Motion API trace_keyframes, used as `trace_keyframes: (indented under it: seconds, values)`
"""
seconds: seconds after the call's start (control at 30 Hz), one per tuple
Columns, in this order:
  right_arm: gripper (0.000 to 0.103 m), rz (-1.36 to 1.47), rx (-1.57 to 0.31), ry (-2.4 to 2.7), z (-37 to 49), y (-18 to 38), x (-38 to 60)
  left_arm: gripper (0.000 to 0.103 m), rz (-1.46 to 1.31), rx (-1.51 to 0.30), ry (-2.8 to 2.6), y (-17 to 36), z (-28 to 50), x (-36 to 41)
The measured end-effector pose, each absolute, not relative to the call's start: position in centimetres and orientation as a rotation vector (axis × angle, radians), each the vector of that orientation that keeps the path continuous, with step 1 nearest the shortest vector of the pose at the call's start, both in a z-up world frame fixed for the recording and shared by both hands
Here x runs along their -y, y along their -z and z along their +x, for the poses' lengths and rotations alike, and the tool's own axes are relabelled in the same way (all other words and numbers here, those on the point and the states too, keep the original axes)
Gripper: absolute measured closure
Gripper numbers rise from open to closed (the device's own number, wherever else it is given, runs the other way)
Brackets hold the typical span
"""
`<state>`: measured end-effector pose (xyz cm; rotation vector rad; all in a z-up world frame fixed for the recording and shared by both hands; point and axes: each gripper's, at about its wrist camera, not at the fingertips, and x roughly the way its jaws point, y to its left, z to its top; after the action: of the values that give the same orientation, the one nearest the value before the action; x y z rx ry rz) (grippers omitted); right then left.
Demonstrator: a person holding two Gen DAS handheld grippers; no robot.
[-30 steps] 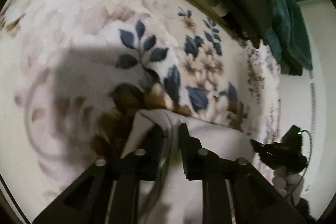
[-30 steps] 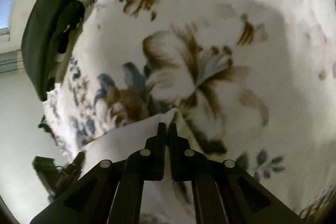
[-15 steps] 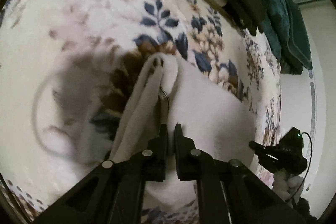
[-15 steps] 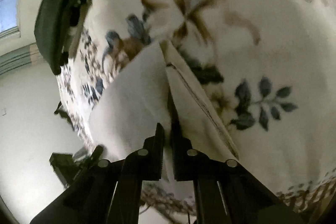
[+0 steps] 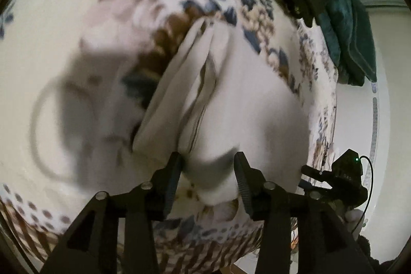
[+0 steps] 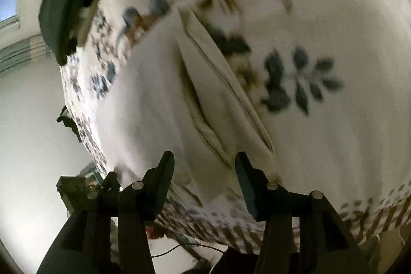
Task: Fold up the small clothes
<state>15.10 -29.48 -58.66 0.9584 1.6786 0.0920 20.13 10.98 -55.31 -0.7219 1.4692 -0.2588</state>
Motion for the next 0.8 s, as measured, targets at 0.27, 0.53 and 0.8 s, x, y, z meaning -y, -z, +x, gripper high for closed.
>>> trace_keyframes:
  seconds: [0.27,0.53,0.8]
  values:
    - [0.095,0.979,-1.571,-0.086,13.1,56.6,29.1,0.098,-0.778,-1.356,0.218,52.9,19.0,-11.7]
    - [0.095,0.936,-1.627,-0.042,12.0,57.7,29.5,0.098,-0.724,-1.411,0.185,54.8,18.8,-12.2]
    - [0.091,0.857,-1.683,-0.037,13.1,59.3,28.9,0.093,-0.710,-1.450,0.182,56.1,18.5,-12.1]
